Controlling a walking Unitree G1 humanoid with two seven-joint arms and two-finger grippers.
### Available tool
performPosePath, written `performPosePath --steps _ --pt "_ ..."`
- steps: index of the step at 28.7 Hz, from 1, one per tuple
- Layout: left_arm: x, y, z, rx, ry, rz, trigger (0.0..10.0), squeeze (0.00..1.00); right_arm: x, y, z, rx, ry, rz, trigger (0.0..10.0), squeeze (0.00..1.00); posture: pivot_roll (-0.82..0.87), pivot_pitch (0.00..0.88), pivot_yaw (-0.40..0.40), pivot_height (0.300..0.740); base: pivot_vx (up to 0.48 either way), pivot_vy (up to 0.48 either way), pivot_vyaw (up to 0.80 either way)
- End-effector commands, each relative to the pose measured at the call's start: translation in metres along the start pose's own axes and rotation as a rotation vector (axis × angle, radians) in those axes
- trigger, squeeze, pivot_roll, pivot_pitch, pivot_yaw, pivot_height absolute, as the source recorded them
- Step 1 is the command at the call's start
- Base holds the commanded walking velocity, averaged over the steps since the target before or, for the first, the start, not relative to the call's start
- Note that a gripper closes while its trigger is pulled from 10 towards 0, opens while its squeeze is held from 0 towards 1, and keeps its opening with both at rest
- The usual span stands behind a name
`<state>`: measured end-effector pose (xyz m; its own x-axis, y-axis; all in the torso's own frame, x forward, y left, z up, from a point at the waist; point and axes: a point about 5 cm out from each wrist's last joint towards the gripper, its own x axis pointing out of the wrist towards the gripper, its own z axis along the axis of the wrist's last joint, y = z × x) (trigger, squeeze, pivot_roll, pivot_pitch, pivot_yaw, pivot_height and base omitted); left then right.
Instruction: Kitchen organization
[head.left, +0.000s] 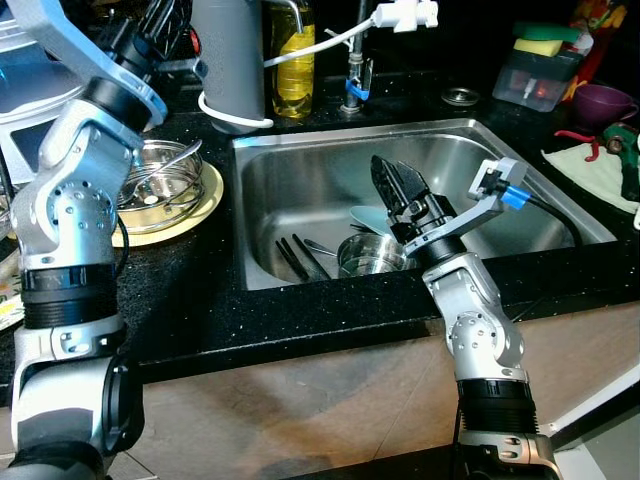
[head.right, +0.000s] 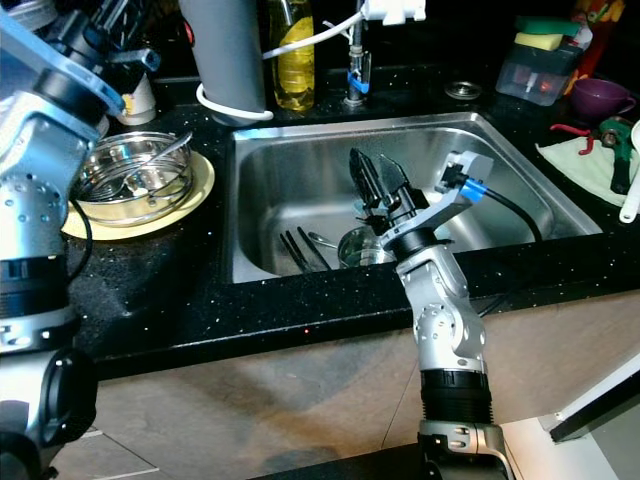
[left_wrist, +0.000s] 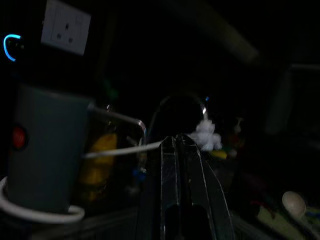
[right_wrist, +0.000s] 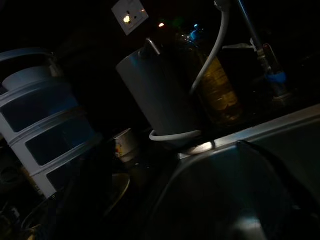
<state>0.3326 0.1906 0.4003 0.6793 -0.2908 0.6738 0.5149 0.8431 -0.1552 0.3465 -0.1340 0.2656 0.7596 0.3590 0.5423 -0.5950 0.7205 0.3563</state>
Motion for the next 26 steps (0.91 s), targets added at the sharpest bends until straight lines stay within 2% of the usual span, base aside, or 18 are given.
performPosePath --steps 1,2,3,4,5,6,7,8,9,10,11,12,13,14,16,18,22,26 --pt "-0.002 -0.002 0.003 0.054 0.021 -0.025 0.0 0.00 -0.001 0.004 0.000 0.011 0.003 0.019 10.0 1.00 -0.04 0.144 0.010 0.740 0.000 0.000 0.00" --pt "-0.003 -0.002 -0.001 0.105 0.052 -0.037 0.0 0.00 0.000 0.005 -0.001 0.006 0.010 0.024 10.0 1.00 -0.04 0.144 0.010 0.740 0.000 0.000 0.00" --pt "-0.002 -0.005 -0.005 0.222 0.105 -0.057 0.0 0.00 -0.001 0.006 -0.003 -0.014 0.032 0.026 10.0 1.00 -0.04 0.150 0.011 0.740 0.000 0.000 0.00" --pt "-0.002 -0.006 -0.006 0.284 0.125 -0.067 0.0 0.00 -0.001 0.006 -0.004 -0.021 0.040 0.023 10.0 1.00 -0.04 0.150 0.011 0.740 0.000 0.000 0.00" --pt "-0.002 -0.006 -0.006 0.397 0.159 -0.084 0.2 0.00 -0.001 0.005 -0.006 -0.034 0.054 0.017 10.0 1.00 -0.03 0.151 0.008 0.740 0.000 0.000 0.00" --pt "-0.002 -0.006 -0.006 0.397 0.159 -0.084 0.2 0.00 -0.001 0.005 -0.006 -0.034 0.054 0.017 10.0 1.00 -0.03 0.151 0.008 0.740 0.000 0.000 0.00" --pt "-0.002 -0.006 -0.007 0.512 0.196 -0.102 2.6 0.00 -0.001 0.004 -0.008 -0.045 0.068 0.013 10.0 0.93 -0.03 0.154 0.006 0.740 0.000 0.000 0.00" --pt "-0.003 -0.002 -0.009 0.639 0.246 -0.096 10.0 0.00 -0.001 0.004 -0.011 -0.051 0.084 0.011 10.0 0.00 -0.03 0.155 0.005 0.740 0.000 0.000 0.00" --pt "-0.003 0.003 -0.012 0.737 0.293 -0.083 10.0 0.00 -0.001 0.004 -0.013 -0.053 0.098 0.013 10.0 0.00 -0.02 0.157 0.000 0.740 0.000 0.000 0.00" --pt "-0.003 0.007 -0.014 0.788 0.320 -0.070 10.0 0.00 -0.001 0.004 -0.014 -0.053 0.106 0.014 10.0 0.00 -0.02 0.158 -0.001 0.740 0.000 0.000 0.00" --pt "-0.003 0.010 -0.016 0.813 0.349 -0.058 10.0 0.76 -0.001 0.004 -0.016 -0.052 0.112 0.017 10.0 0.00 -0.02 0.159 -0.001 0.740 0.000 0.000 0.00" --pt "-0.003 0.010 -0.016 0.813 0.349 -0.058 10.0 0.76 -0.001 0.004 -0.016 -0.052 0.112 0.017 10.0 0.00 -0.02 0.159 -0.001 0.740 0.000 0.000 0.00" --pt "-0.004 0.017 -0.019 0.828 0.388 -0.027 10.0 1.00 0.000 0.005 -0.017 -0.051 0.121 0.021 10.0 0.00 -0.02 0.161 -0.001 0.740 0.000 0.000 0.00" --pt "-0.004 0.017 -0.019 0.828 0.388 -0.027 10.0 1.00 0.000 0.005 -0.017 -0.051 0.121 0.021 10.0 0.00 -0.02 0.161 -0.001 0.740 0.000 0.000 0.00" --pt "-0.003 0.036 -0.025 0.860 0.490 0.081 10.0 1.00 0.001 0.007 -0.019 -0.042 0.138 0.031 10.0 0.00 -0.03 0.162 0.002 0.740 0.000 0.000 0.00" --pt "-0.003 0.048 -0.027 0.844 0.546 0.147 10.0 1.00 0.001 0.008 -0.019 -0.031 0.145 0.034 10.0 0.00 -0.03 0.160 0.004 0.740 0.000 0.000 0.00" --pt "-0.006 0.070 -0.025 0.797 0.655 0.210 10.0 1.00 -0.001 0.006 -0.019 -0.041 0.167 0.036 10.0 0.00 -0.03 0.159 0.004 0.740 0.000 0.000 0.00" --pt "-0.010 0.081 -0.023 0.773 0.699 0.256 10.0 1.00 -0.003 0.006 -0.020 -0.045 0.181 0.037 10.0 0.00 -0.03 0.160 0.003 0.740 0.000 0.000 0.00"
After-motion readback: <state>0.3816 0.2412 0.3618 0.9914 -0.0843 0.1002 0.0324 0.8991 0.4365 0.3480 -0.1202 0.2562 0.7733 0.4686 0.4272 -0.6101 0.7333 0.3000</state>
